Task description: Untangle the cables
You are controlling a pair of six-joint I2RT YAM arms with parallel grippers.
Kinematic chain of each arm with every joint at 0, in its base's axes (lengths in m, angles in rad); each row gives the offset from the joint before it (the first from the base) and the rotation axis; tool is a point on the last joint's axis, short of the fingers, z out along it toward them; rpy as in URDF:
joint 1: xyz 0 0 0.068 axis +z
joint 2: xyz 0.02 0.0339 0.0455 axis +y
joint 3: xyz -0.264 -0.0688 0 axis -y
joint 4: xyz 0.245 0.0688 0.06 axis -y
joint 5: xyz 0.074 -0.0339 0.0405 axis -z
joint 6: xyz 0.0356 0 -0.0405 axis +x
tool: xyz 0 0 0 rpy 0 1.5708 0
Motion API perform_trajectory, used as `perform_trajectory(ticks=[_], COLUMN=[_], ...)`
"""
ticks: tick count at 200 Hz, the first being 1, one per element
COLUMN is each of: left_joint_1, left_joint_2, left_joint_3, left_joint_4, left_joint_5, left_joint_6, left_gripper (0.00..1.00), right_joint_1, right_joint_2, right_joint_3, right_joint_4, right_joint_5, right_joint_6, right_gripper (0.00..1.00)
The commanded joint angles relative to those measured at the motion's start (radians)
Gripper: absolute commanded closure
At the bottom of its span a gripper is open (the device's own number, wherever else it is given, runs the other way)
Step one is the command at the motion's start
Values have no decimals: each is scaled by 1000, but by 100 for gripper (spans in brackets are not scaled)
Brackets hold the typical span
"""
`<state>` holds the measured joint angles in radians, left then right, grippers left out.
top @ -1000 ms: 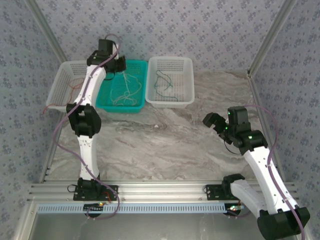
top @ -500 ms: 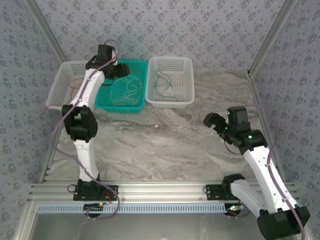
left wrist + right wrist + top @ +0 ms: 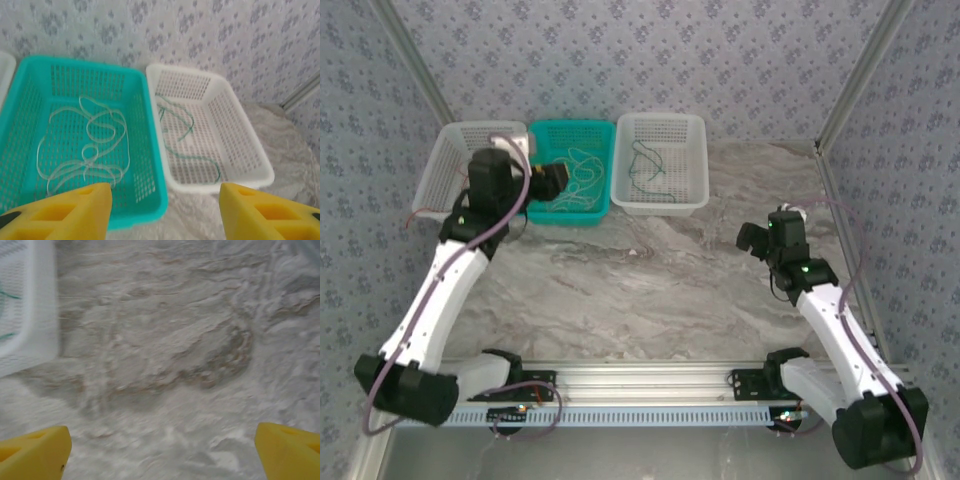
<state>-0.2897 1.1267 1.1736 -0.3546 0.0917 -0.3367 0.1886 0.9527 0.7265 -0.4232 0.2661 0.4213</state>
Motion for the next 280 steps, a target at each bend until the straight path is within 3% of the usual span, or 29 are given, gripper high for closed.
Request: perform_trajectory(ticks=[1, 27, 76, 84, 101, 110, 123, 138, 144, 154, 164, 173, 182, 213, 230, 280], left_joint_1=[-23, -29, -30, -30, -31, -30, -31, -31, -31, -31, -31, -31, -31, 7, 53, 187], left_joint_2=[-108, -205, -305, -327, -362, -370, -370, -357, -352, -339, -323, -307, -285, -155, -64, 179], left_joint_3=[-183, -349, -491, -507, -527, -539, -548, -545, -545, -548, -555, -570, -589, -650, -624, -654], left_joint_4=[55, 72, 47, 44, 47, 63, 82, 85, 85, 85, 96, 122, 154, 277, 300, 695], left_joint_5=[-96, -193, -218, -228, -251, -263, -286, -322, -338, -376, -413, -435, -480, -600, -580, -398], left_joint_6=[4, 15, 39, 47, 53, 57, 60, 63, 61, 62, 77, 102, 111, 143, 149, 226], left_gripper=[32, 19, 4, 1, 1, 1, 1, 1, 1, 1, 0, 1, 0, 1, 1, 1], right_joint_1=[-16, -70, -152, -151, -136, -139, -155, -198, -203, -206, -208, -208, -203, -204, -203, -204], right_joint_2=[73, 185, 444, 471, 531, 568, 540, 564, 607, 557, 586, 563, 580, 569, 566, 567], right_joint_3=[-78, -147, -238, -199, -192, -241, -252, -340, -365, -327, -355, -332, -347, -349, -348, -346], right_joint_4=[246, 434, 889, 836, 951, 1098, 1054, 1221, 1353, 1185, 1299, 1204, 1276, 1255, 1253, 1251], right_joint_5=[171, 168, 129, 127, 152, 124, 57, -131, -150, -157, -168, -165, -155, -130, -131, -133], right_joint_6=[-207, -272, -311, -284, -359, -417, -384, -425, -435, -429, -436, -431, -435, -423, -424, -423], right_gripper=[2, 0, 0, 0, 0, 0, 0, 0, 0, 0, 0, 0, 0, 0, 0, 0])
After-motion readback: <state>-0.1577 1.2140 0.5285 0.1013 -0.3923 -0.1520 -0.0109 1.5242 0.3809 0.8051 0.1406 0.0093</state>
